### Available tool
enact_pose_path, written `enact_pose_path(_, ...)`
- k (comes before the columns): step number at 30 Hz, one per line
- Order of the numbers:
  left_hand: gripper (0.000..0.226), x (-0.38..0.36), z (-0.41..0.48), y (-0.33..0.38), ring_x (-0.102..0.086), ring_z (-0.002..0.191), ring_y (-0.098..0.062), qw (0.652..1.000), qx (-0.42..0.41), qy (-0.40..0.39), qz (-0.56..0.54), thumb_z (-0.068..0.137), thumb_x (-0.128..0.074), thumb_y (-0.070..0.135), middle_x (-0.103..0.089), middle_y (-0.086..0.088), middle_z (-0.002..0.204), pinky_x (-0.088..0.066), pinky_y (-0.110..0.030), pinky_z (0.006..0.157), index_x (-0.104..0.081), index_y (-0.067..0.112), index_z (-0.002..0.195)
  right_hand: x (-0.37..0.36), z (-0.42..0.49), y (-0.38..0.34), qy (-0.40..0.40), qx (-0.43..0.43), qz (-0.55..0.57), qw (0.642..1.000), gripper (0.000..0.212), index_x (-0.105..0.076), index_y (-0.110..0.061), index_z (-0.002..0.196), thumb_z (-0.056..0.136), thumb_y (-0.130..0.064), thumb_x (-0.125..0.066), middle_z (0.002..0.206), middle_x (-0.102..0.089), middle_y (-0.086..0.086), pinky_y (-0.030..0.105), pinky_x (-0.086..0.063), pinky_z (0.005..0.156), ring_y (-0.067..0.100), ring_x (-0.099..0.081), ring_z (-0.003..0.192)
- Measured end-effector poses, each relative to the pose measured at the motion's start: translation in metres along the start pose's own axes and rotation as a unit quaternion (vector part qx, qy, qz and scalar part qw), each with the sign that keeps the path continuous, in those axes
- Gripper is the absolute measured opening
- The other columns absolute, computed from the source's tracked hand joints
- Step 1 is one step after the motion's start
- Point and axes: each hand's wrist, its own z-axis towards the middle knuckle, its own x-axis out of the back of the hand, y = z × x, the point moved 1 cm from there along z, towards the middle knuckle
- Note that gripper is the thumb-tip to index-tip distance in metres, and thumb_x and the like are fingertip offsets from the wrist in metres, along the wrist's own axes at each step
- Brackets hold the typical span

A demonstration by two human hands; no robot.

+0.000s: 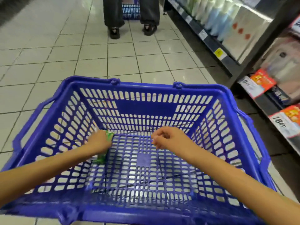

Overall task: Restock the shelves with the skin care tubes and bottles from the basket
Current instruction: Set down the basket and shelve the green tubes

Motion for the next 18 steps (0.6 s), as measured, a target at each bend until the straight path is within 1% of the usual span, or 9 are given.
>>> enact_pose_path(2, 0.052, -0.018, 0.012, -0.01, -0.045, 0.12, -0.035, 0.997, 0.025, 0.009, 0.07, 0.092, -0.05, 0.025, -0.04, -0.019, 0.139, -0.037, -0.038, 0.098, -0.037, -0.002, 0.135, -0.019, 0.01, 0.015, -0.027, -0.027, -0.019, 0.999, 0.019, -0.057, -0.017, 0.077, 0.093, -0.01, -0.05, 0.076, -0.063, 0.005, 0.035, -0.051, 0.083, 0.012, -0.057, 0.067)
enact_pose_path(4, 0.043, -0.031, 0.025, -0.014, -0.046, 0.12, -0.034, 0.994, 0.02, 0.034, 0.101, 0.092, -0.048, 0.023, -0.047, -0.019, 0.132, -0.037, -0.039, 0.1, -0.047, -0.005, 0.125, -0.031, 0.014, 0.03, -0.051, -0.061, -0.037, 0.996, 0.023, -0.056, -0.023, 0.072, 0.092, -0.013, -0.05, 0.07, -0.061, -0.003, 0.037, -0.052, 0.08, 0.015, -0.057, 0.069)
enact_pose_path(7, 0.046, -0.053, 0.036, -0.008, -0.035, 0.129, -0.038, 0.987, 0.075, 0.037, 0.134, 0.094, -0.041, 0.019, -0.035, -0.022, 0.14, -0.033, -0.042, 0.106, -0.037, -0.004, 0.133, -0.041, 0.02, 0.051, -0.094, -0.111, -0.048, 0.988, 0.018, -0.061, -0.012, 0.079, 0.092, -0.017, -0.049, 0.076, -0.063, 0.003, 0.04, -0.051, 0.078, 0.019, -0.056, 0.076)
enact_pose_path(9, 0.039, -0.064, 0.037, -0.001, -0.033, 0.129, -0.038, 0.988, 0.106, 0.045, 0.1, 0.096, -0.038, 0.015, -0.032, -0.023, 0.141, -0.036, -0.042, 0.103, -0.039, 0.001, 0.132, -0.045, 0.027, 0.058, -0.115, -0.136, -0.054, 0.983, 0.017, -0.06, -0.011, 0.08, 0.092, -0.017, -0.049, 0.082, -0.061, 0.01, 0.037, -0.047, 0.075, 0.02, -0.054, 0.077)
enact_pose_path(11, 0.034, -0.07, 0.036, -0.002, -0.036, 0.125, -0.036, 0.989, 0.104, 0.073, 0.077, 0.096, -0.041, 0.017, -0.032, -0.022, 0.138, -0.041, -0.04, 0.099, -0.043, 0.009, 0.129, -0.049, 0.038, 0.062, -0.133, -0.154, -0.074, 0.976, 0.014, -0.057, -0.011, 0.081, 0.091, -0.014, -0.048, 0.083, -0.058, 0.012, 0.032, -0.043, 0.071, 0.02, -0.052, 0.075)
enact_pose_path(14, 0.045, -0.079, 0.037, -0.015, -0.032, 0.124, -0.036, 0.989, 0.059, 0.067, 0.118, 0.088, -0.057, 0.029, -0.023, -0.022, 0.138, -0.038, -0.038, 0.098, -0.039, 0.017, 0.127, -0.058, 0.054, 0.064, -0.149, -0.198, -0.084, 0.965, 0.012, -0.052, -0.008, 0.085, 0.093, -0.013, -0.046, 0.081, -0.057, 0.012, 0.021, -0.04, 0.057, 0.016, -0.049, 0.063)
enact_pose_path(15, 0.05, -0.081, 0.036, -0.018, -0.03, 0.125, -0.037, 0.99, 0.046, 0.061, 0.122, 0.085, -0.062, 0.031, -0.021, -0.023, 0.139, -0.037, -0.039, 0.098, -0.038, 0.018, 0.127, -0.063, 0.06, 0.064, -0.147, -0.212, -0.071, 0.964, 0.011, -0.052, -0.008, 0.085, 0.093, -0.013, -0.045, 0.083, -0.057, 0.012, 0.021, -0.041, 0.056, 0.015, -0.05, 0.064)
enact_pose_path(16, 0.053, -0.082, 0.035, -0.019, -0.028, 0.126, -0.038, 0.99, 0.038, 0.055, 0.121, 0.083, -0.065, 0.034, -0.018, -0.024, 0.14, -0.035, -0.04, 0.1, -0.038, 0.019, 0.126, -0.068, 0.066, 0.065, -0.144, -0.222, -0.058, 0.962, 0.011, -0.051, -0.007, 0.085, 0.094, -0.013, -0.045, 0.086, -0.057, 0.012, 0.023, -0.045, 0.06, 0.016, -0.051, 0.067)
enact_pose_path(18, 0.055, -0.081, 0.03, -0.019, -0.023, 0.129, -0.041, 0.994, 0.034, 0.038, 0.092, 0.081, -0.065, 0.04, -0.01, -0.025, 0.144, -0.031, -0.043, 0.103, -0.039, 0.018, 0.125, -0.077, 0.082, 0.066, -0.139, -0.236, -0.054, 0.96, 0.018, -0.053, -0.008, 0.079, 0.094, -0.014, -0.045, 0.085, -0.057, 0.013, 0.034, -0.051, 0.075, 0.021, -0.052, 0.076)
